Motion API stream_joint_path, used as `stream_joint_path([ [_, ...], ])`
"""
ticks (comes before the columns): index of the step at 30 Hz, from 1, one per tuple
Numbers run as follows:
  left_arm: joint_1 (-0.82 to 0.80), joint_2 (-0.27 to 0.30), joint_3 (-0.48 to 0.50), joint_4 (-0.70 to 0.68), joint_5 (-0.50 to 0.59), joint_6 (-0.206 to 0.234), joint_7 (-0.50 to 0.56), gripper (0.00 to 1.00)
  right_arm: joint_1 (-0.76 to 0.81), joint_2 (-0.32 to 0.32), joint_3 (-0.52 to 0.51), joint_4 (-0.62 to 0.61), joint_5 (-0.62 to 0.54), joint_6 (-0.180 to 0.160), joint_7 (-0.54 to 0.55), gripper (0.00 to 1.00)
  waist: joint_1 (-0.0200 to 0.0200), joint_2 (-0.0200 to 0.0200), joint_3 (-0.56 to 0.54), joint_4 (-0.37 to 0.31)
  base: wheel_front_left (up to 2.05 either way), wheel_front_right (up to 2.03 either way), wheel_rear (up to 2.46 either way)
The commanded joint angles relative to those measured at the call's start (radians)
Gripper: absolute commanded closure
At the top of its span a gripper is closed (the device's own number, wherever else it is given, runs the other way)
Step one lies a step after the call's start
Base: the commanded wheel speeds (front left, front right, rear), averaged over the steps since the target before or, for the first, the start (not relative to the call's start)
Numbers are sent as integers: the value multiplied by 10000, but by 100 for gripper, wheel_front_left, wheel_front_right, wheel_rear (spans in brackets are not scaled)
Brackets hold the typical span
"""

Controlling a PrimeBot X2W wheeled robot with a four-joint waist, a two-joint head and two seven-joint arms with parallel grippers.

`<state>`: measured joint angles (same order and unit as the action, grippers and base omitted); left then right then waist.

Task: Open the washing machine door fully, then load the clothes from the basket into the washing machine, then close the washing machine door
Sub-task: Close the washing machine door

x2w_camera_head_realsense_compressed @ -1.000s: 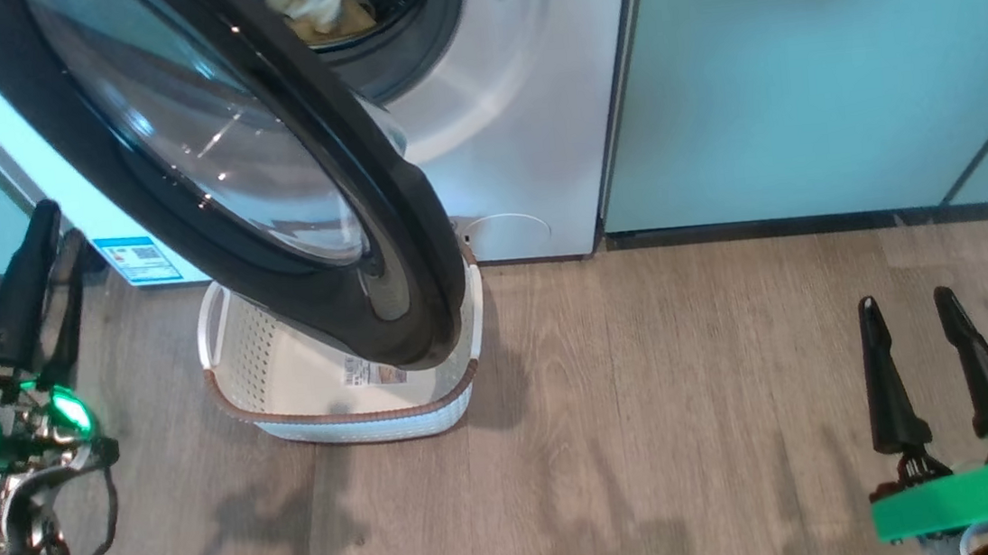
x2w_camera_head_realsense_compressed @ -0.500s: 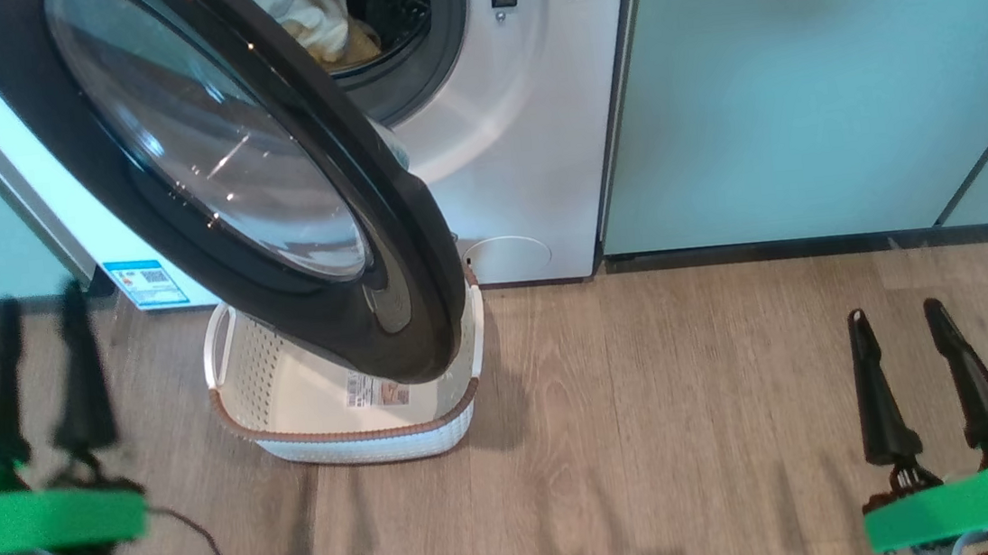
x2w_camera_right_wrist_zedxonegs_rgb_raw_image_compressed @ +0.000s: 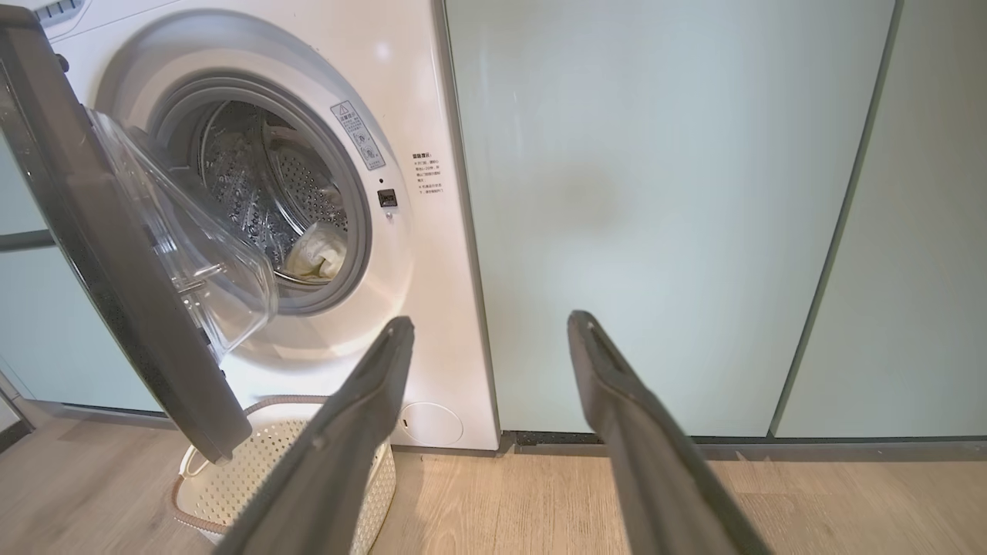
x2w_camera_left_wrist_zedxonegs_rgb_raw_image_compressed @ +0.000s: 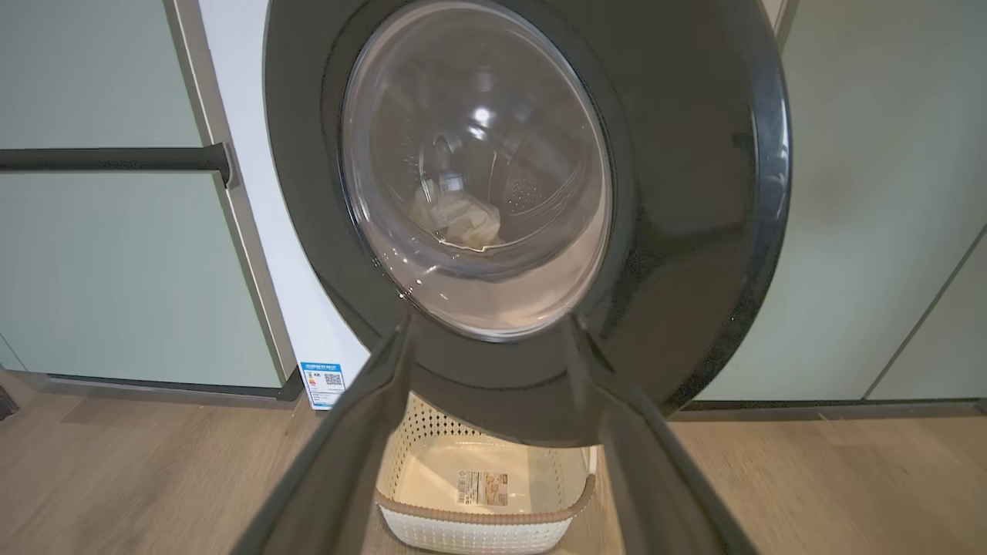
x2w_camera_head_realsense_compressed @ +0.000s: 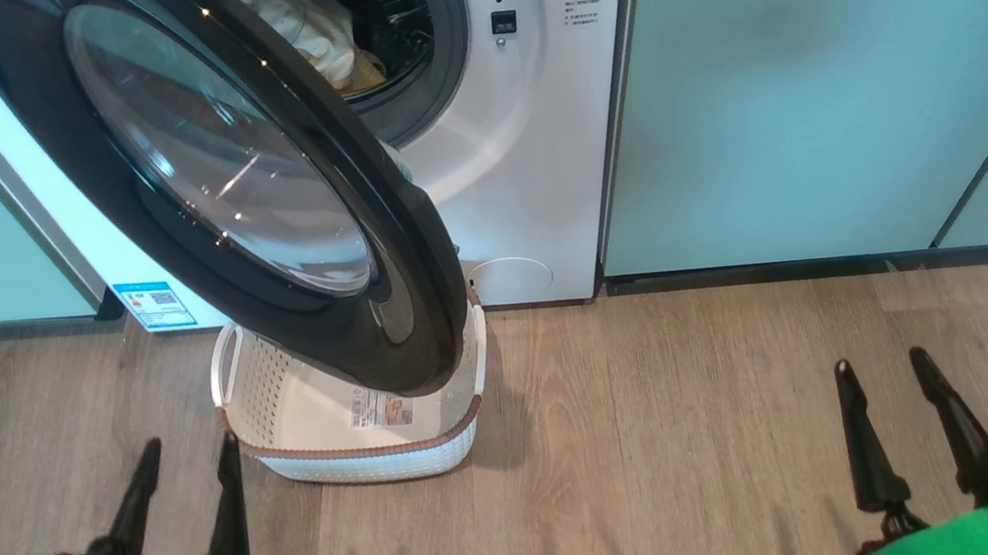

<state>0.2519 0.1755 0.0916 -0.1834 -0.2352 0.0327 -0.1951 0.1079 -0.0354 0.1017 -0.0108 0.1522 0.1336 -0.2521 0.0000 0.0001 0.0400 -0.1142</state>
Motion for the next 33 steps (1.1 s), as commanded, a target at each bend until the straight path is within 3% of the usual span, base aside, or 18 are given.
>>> stream_joint_path([
  [1, -270, 54, 332, -294, 117, 75, -101, 0, -78, -148, 232, -293, -86, -29, -97, 0, 0, -1, -13, -5, 0, 0, 0],
  [17, -101, -70, 74, -116, 222, 315, -68, 0, 32, -148, 292, -320, -144, -29, -97, 0, 0, -1, -74, -75, 0, 0, 0],
  [18, -102, -75, 66, -116, 222, 330, -66, 0, 31, -148, 295, -317, -140, -29, -97, 42, 0, -1, -73, -79, 0, 0, 0],
  [19, -106, -77, 57, -117, 225, 345, -65, 0, 28, -148, 354, -298, -117, -29, -97, 100, 0, -1, -70, -81, 0, 0, 0],
  [33, -250, -91, -98, -184, 301, 545, -120, 0, -140, -148, 393, -94, 34, -29, -97, 100, 0, -1, -32, 179, 0, 0, 0],
])
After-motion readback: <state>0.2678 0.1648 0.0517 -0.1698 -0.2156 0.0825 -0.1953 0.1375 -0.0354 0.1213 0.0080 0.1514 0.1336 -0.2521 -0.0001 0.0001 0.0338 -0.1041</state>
